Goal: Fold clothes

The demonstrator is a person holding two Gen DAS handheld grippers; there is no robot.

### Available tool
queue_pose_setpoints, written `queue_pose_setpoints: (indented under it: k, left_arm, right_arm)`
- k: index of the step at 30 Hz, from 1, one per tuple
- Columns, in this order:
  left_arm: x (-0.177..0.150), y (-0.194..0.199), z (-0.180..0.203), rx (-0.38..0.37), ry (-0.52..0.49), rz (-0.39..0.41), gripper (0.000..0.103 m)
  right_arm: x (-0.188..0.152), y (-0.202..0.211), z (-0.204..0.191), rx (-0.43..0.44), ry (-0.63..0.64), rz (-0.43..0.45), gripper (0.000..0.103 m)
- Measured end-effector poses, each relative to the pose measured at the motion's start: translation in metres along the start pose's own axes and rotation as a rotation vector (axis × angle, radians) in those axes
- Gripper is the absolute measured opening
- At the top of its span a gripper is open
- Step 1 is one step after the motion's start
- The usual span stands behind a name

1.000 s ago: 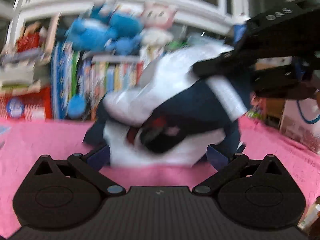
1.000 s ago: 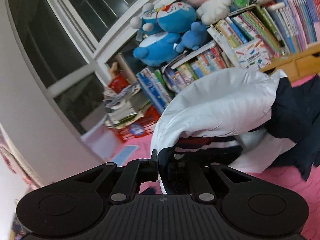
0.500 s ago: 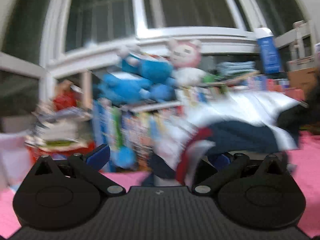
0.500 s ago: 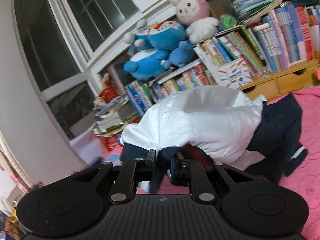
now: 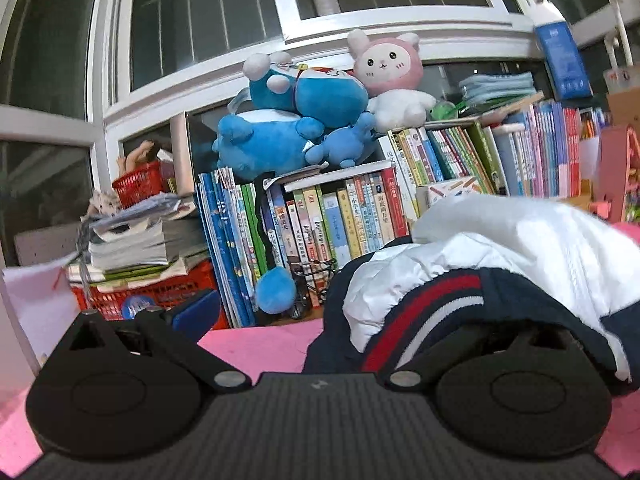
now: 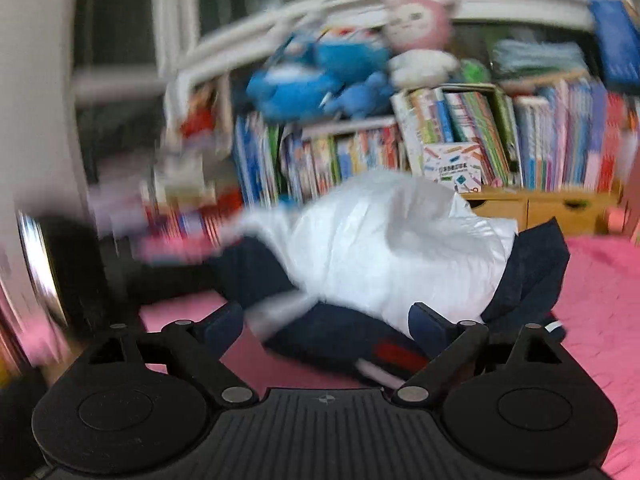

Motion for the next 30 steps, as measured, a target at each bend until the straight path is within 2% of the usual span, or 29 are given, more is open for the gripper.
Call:
queue_pose_setpoints:
  k: [4, 6, 8, 9, 12, 13, 16, 19, 21, 24, 25, 30]
  left_arm:
    - [0.000, 0.004, -0.005, 0.012, 0.002, 0.001, 0.103]
    - [0.001, 0.007, -0.007, 0.011, 0.004, 0.007, 0.103]
    - [0.000, 0.008, -0.010, 0.019, -0.008, 0.010, 0.103]
    - [-0.002, 0.007, -0.011, 0.026, -0.020, 0.008, 0.103]
    - [-0.012, 0.001, -0.010, 0.030, -0.033, -0.019, 0.103]
    - [-0.016, -0.002, -0.009, 0.026, -0.027, -0.037, 0.103]
    - [-0.028, -0.010, -0.004, 0.011, -0.011, -0.084, 0.103]
    - [-0.029, -0.012, -0.015, 0.061, -0.001, -0.084, 0.103]
    - [-0.029, -0.012, -0.023, 0.095, 0.005, -0.084, 0.103]
    - [-0.030, -0.013, -0.034, 0.145, 0.015, -0.084, 0.103]
    - [-0.031, -0.013, -0.038, 0.161, 0.019, -0.087, 0.103]
    - [-0.041, -0.001, -0.075, 0.197, 0.062, -0.114, 0.103]
  right_arm:
    - [-0.030, -0.034, -0.031, -0.206, 0.260, -0.061, 0.091]
    - [-0.034, -0.043, -0.034, -0.358, 0.353, -0.027, 0.087]
    - [-0.028, -0.041, -0.022, -0.452, 0.318, 0.014, 0.064]
    - [-0.025, -0.040, -0.014, -0.489, 0.291, 0.031, 0.044]
    - [-0.017, -0.019, 0.012, -0.546, 0.155, 0.080, 0.018]
    - [-0.015, -0.011, 0.021, -0.563, 0.107, 0.096, 0.015]
    - [-0.004, 0.023, 0.035, -0.573, 0.013, 0.186, 0.015]
    - [0.007, 0.052, 0.046, -0.600, -0.012, 0.246, 0.015]
    - [0.009, 0.061, 0.056, -0.630, 0.001, 0.254, 0.017]
    - [-0.004, 0.056, 0.068, -0.650, 0.009, 0.203, 0.021]
    - [-0.012, 0.053, 0.067, -0.642, 0.014, 0.181, 0.030]
    - [-0.035, 0.037, 0.054, -0.683, 0.111, 0.142, 0.056]
Point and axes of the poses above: each gripper's, at about its wrist camera, not at the fingertips, and y roughly against the way its jaws point, z to its right, x to its top, the point moved 9 cm from there along -y, roughly the way its jaws point, and after that the axes turned 8 degrees about -z, right-handed, at the moved point
